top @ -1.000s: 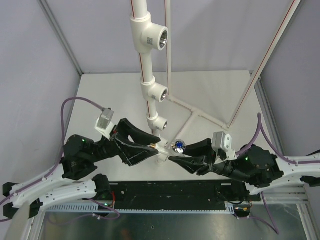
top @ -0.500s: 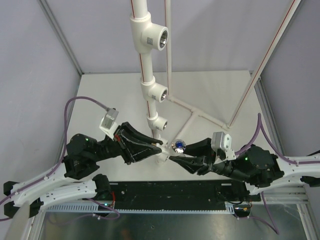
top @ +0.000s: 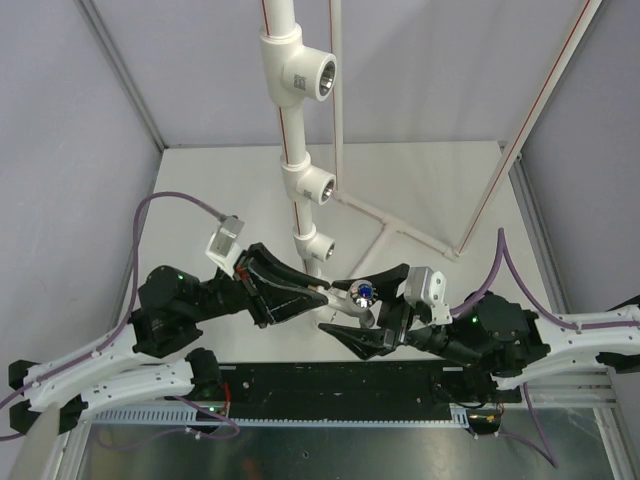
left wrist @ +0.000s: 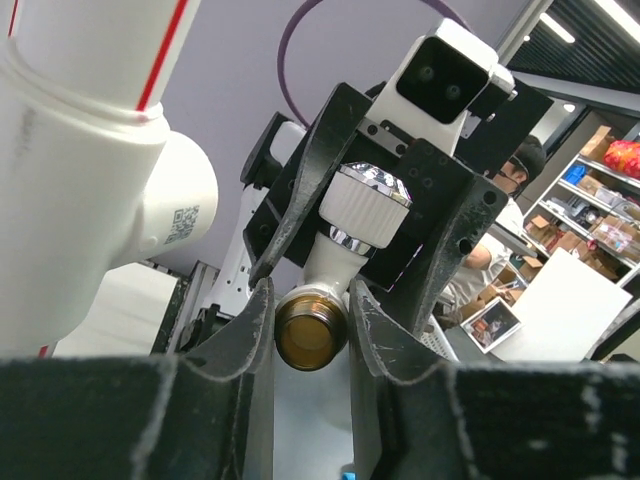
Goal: Install the water faucets
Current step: Adjust the water faucet.
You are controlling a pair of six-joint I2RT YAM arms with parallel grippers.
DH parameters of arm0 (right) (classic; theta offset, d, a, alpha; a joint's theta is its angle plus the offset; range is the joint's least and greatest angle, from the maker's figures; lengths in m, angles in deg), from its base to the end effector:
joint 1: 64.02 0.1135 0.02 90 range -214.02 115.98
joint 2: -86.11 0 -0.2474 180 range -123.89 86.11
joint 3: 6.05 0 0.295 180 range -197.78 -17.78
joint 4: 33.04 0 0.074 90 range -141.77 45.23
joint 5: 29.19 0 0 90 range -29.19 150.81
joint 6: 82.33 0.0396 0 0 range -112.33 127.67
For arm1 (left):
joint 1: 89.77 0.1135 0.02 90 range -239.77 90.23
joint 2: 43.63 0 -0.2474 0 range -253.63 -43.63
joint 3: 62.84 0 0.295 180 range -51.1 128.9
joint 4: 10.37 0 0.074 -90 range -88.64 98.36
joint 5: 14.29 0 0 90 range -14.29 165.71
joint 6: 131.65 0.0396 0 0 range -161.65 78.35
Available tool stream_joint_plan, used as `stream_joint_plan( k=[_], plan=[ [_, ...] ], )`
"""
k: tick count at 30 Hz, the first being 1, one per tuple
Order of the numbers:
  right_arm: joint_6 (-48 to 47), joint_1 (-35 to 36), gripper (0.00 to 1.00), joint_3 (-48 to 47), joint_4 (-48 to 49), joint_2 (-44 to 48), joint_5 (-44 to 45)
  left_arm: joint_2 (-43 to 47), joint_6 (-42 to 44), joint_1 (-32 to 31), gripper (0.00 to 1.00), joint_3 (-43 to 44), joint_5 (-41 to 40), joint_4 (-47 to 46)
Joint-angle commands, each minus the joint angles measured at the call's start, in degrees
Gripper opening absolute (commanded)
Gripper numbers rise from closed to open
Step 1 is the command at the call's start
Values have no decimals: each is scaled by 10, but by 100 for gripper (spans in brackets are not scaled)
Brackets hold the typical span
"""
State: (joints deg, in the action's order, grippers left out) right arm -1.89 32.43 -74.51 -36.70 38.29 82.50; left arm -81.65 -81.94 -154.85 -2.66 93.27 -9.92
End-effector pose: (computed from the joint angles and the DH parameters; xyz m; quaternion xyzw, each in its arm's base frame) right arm -0.0120 0.2361 0.4332 -0.3757 0.4724 0.4616 0.6501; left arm 0.0743 -0.1884 0.4185 0.2425 0.5147 -0.7024 0.4277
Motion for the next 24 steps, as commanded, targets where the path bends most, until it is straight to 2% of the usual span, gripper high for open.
stream_joint_plan(
  k=[1, 24],
  plan=[
    [-14, -1, 68, -20, 36, -12, 9, 14, -14, -2, 0, 8, -21, -51],
    [-33, -2, 61, -21, 83, -28, 31, 16, -33, -3, 0, -13, -22, -83]
  ],
)
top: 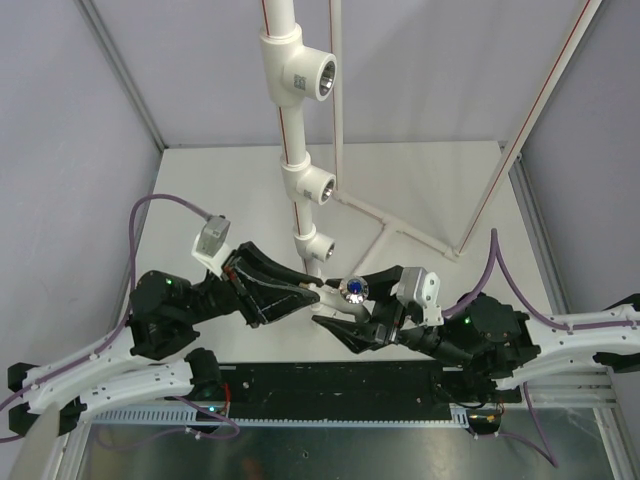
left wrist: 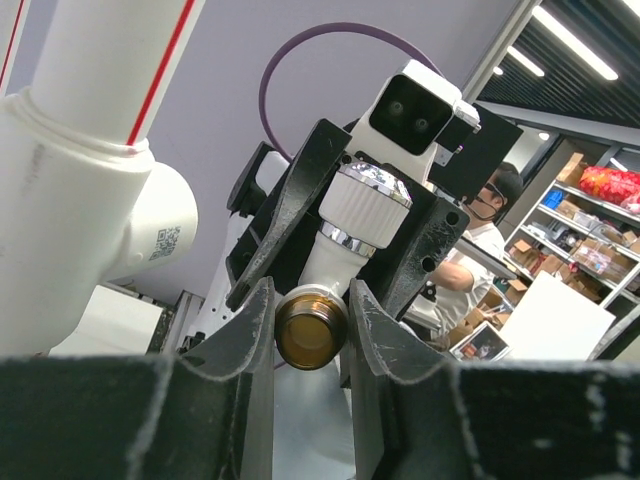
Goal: Install the water faucets
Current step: Adjust the water faucet.
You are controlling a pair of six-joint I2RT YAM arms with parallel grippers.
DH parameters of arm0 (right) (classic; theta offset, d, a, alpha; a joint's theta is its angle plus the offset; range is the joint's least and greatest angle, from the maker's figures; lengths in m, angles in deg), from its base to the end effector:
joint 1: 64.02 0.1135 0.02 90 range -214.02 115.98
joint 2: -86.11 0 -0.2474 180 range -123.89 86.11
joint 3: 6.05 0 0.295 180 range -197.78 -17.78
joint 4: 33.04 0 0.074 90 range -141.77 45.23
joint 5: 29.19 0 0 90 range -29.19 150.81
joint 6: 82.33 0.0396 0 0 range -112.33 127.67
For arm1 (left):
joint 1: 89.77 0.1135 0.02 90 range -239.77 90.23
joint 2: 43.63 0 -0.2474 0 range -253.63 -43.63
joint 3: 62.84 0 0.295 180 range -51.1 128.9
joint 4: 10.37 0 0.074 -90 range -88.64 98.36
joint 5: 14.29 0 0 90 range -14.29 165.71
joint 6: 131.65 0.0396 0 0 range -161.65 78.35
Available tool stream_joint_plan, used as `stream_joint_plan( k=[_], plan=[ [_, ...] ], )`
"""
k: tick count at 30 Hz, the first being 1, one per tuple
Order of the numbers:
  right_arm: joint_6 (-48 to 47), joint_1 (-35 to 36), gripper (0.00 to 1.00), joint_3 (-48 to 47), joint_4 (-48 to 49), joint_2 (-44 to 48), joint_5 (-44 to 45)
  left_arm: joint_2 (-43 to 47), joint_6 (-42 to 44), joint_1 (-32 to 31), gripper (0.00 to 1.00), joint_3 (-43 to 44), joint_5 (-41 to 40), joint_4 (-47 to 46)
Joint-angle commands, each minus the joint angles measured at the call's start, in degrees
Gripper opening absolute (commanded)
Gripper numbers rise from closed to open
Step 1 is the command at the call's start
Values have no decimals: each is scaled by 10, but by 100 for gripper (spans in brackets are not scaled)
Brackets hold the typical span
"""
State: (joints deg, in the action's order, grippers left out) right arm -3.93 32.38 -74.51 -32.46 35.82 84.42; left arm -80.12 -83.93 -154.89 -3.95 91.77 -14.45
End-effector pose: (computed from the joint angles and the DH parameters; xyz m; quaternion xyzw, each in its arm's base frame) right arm -0.0117 0.2469 0.4313 -0.3635 0.4697 0.4485 0.6679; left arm 0.0717 -0.1807 0.4230 0.2196 0.4874 -0.7221 0.4392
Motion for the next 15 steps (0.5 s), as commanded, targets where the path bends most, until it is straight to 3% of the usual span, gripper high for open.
stream_joint_plan(
  k=[1, 4, 10, 15],
  plan=[
    [-13, -2, 60, -21, 41, -4, 12, 1, -14, -2, 0, -1, -7, -39],
    [-11, -3, 56, -20, 40, -8, 13, 0, -15, -2, 0, -1, -7, -44],
    [-6, -7, 36, -20, 41, -12, 12, -2, -20, -2, 0, -4, -5, -53],
    [2, -9, 4, -20, 56, -10, 37, 0, -22, -2, 0, -13, -6, -58]
  ],
)
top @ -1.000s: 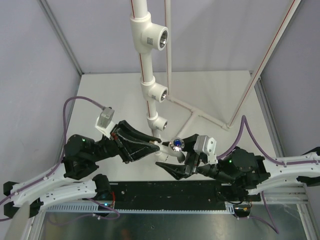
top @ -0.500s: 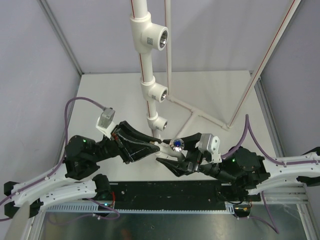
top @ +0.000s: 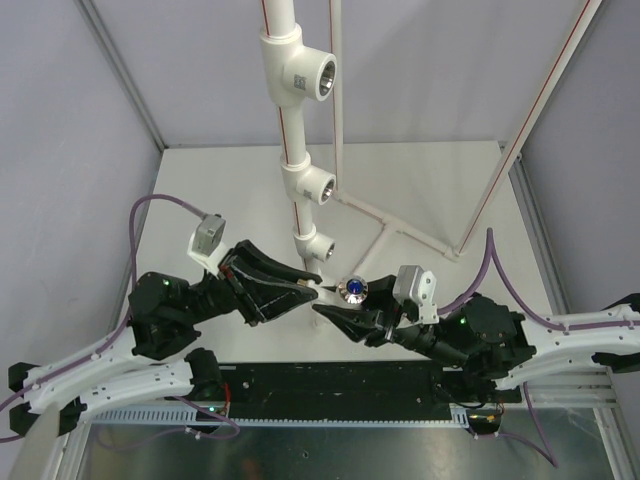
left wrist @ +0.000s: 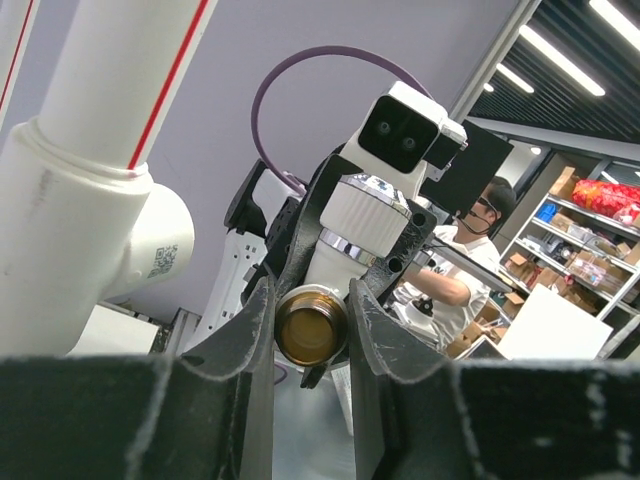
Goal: Install the water faucets
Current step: Adjust the water faucet.
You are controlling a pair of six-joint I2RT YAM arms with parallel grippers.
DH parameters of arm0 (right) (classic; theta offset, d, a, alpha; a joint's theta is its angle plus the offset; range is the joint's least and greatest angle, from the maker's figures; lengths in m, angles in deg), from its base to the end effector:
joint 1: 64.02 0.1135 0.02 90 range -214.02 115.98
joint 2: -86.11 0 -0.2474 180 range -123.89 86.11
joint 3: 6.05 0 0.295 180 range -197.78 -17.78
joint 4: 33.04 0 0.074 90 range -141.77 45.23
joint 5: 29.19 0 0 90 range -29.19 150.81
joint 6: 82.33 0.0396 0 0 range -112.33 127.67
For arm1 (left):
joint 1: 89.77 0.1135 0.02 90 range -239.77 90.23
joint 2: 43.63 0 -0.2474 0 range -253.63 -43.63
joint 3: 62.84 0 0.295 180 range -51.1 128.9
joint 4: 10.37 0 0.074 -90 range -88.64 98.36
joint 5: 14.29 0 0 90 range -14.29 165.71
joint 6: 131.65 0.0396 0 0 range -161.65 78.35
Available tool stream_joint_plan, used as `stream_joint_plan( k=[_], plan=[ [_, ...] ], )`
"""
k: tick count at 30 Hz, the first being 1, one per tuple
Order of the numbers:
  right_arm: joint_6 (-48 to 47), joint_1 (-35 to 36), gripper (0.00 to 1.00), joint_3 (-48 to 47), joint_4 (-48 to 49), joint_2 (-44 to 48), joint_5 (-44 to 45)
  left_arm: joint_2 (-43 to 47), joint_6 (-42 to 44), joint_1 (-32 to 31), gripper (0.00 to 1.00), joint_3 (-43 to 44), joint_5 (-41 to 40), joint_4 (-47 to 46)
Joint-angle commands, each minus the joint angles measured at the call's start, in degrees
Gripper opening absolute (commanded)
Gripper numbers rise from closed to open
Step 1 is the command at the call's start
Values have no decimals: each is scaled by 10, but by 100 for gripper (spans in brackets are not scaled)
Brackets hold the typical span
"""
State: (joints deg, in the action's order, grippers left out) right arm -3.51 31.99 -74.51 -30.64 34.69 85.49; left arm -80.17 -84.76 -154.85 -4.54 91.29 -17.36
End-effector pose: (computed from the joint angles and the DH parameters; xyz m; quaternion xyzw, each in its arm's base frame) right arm -0.0099 0.2518 0.4300 -0.3506 0.4753 0.4468 0.6720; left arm 0.0719 -0.1800 0.4241 0.2107 0.4732 -0.7311 0.4441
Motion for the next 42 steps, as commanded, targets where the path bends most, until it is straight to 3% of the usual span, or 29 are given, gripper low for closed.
stream_joint_plan(
  k=[1, 3, 5, 7, 8, 10, 17, 22, 26, 30, 33, 37, 42],
  plan=[
    [0, -5, 2, -20, 36, 2, 29, 1, -14, -3, 0, -9, -2, -29],
    [-6, -2, 1, -20, 32, 5, 39, 2, -15, -2, 0, -12, -2, -30],
    [-11, 0, 0, -20, 25, 11, 55, 2, -12, -2, 17, -14, 4, -29],
    [-17, 1, 0, -21, 4, 25, 59, 7, -8, -2, 67, -18, 7, -29],
    [-20, 2, 0, -21, -8, 36, 59, 10, -1, -2, 83, -20, 7, -27],
    [-19, 4, 0, -23, -53, 61, 54, 22, 13, -2, 95, -24, 9, -13],
    [11, 3, 0, -80, -320, 117, 63, 102, 105, -1, 100, -24, 5, 122],
    [-18, 0, 0, -123, -426, 96, 144, 184, 157, 1, 100, 3, -157, 266],
    [-78, -2, 0, -138, -444, 82, 156, 200, 182, 3, 100, 39, -237, 318],
    [-147, -3, 0, -148, -430, 74, 133, 139, 229, 6, 100, 89, -251, 357],
    [-182, -6, 0, -158, -404, 71, 115, 82, 269, 32, 100, 114, -208, 361],
    [-208, -12, 0, -184, -387, 54, 99, 33, 307, 80, 100, 126, -90, 356],
    [-226, -13, 0, -208, -381, 36, 92, 33, 351, 90, 100, 103, -84, 333]
  ],
)
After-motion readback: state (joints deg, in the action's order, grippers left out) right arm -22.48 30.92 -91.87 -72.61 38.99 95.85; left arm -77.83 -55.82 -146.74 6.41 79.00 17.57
